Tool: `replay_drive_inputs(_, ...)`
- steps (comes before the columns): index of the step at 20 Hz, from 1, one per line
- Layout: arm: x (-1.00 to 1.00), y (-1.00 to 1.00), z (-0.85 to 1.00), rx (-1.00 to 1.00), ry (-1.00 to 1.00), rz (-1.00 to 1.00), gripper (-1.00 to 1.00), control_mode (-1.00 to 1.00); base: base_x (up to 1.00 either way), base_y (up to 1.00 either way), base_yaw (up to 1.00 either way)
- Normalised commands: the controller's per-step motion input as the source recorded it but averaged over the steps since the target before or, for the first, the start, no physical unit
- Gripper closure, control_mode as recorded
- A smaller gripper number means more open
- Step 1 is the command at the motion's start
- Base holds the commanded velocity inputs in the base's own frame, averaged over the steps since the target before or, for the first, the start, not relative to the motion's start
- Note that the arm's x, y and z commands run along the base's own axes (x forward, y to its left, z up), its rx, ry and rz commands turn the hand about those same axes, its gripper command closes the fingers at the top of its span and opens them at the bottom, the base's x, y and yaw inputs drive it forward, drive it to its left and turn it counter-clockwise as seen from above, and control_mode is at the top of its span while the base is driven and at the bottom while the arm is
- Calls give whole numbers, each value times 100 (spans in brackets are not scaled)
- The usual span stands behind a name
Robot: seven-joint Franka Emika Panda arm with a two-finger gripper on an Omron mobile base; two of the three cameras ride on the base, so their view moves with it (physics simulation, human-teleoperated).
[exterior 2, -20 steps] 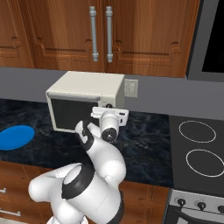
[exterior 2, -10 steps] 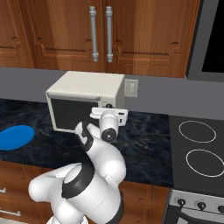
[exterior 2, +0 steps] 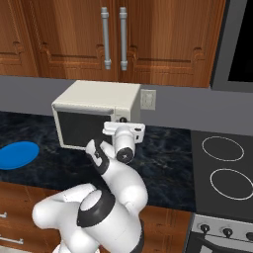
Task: Pull the toaster oven rack outwards. Pick up the baguette from the plate and place it on the toaster oven rack. Close the toaster oven door fully and set the temperature to the lowest setting.
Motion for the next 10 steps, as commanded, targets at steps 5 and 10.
replay_drive_inputs(5,-2,-4,-1,-4,-10,13,100,-100,0,0,0)
replay_drive_inputs(10,0,0,9,-9,0,11,100,-100,0,0,0)
